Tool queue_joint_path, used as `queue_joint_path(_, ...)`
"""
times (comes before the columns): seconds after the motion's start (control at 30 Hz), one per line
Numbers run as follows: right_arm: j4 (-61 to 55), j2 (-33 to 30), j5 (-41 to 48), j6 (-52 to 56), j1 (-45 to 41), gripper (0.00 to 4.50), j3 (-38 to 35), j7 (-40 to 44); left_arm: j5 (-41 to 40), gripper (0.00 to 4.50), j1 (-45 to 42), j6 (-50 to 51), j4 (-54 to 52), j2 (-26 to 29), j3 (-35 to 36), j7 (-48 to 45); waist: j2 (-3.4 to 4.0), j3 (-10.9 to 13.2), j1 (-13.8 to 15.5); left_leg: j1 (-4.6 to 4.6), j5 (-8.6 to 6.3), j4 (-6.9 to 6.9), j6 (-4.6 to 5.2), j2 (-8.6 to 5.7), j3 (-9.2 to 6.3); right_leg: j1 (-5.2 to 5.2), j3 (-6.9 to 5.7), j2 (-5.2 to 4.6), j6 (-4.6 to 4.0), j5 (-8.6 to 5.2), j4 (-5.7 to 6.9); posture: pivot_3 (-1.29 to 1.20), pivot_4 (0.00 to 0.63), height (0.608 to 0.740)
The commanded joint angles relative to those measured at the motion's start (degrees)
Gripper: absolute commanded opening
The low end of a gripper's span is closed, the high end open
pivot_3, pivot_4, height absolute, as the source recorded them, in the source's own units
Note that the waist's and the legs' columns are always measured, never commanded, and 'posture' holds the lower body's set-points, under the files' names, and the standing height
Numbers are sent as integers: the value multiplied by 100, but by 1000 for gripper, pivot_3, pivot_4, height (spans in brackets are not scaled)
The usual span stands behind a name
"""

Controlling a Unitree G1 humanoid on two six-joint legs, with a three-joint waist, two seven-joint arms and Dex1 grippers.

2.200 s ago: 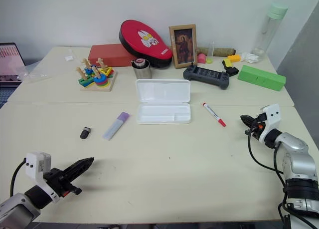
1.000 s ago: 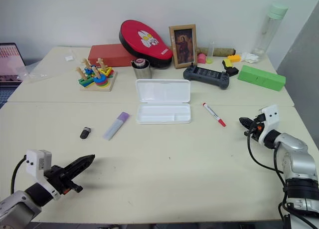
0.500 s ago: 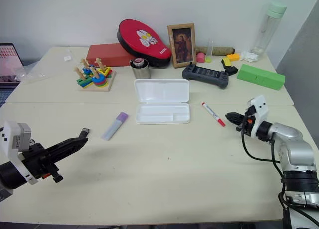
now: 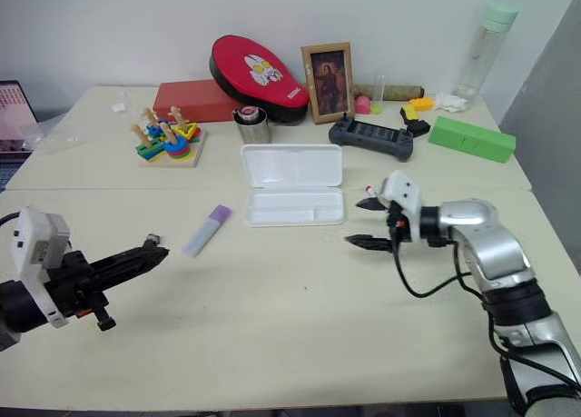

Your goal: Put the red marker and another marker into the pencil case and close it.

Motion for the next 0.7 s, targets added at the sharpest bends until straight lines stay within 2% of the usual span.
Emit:
queue_joint_path(0.03,586,271,-451,-627,-423,4205,283,63,236,96,27,-113,-211,157,126,-212,0,0,-21,0,0,0,0,0,-1,0,-1,0,0,0,0,0,150,740)
queue_joint_path(0.3,2062,813,-1129,-1174,-1027,4205,757,197,547,96,-14,-115,-641,77,54,-130,2,2,-34,-1,0,-10,0,0,-4,-2,-4,0,0,0,2,0,150,740)
queue_joint_path(0.7,3630,1314,-1732,-1761,-1630,4205,893,229,822,96,-161,-132,-845,-29,-469,47,4,3,-73,0,0,-9,0,0,-4,-3,-4,2,1,1,7,0,150,740)
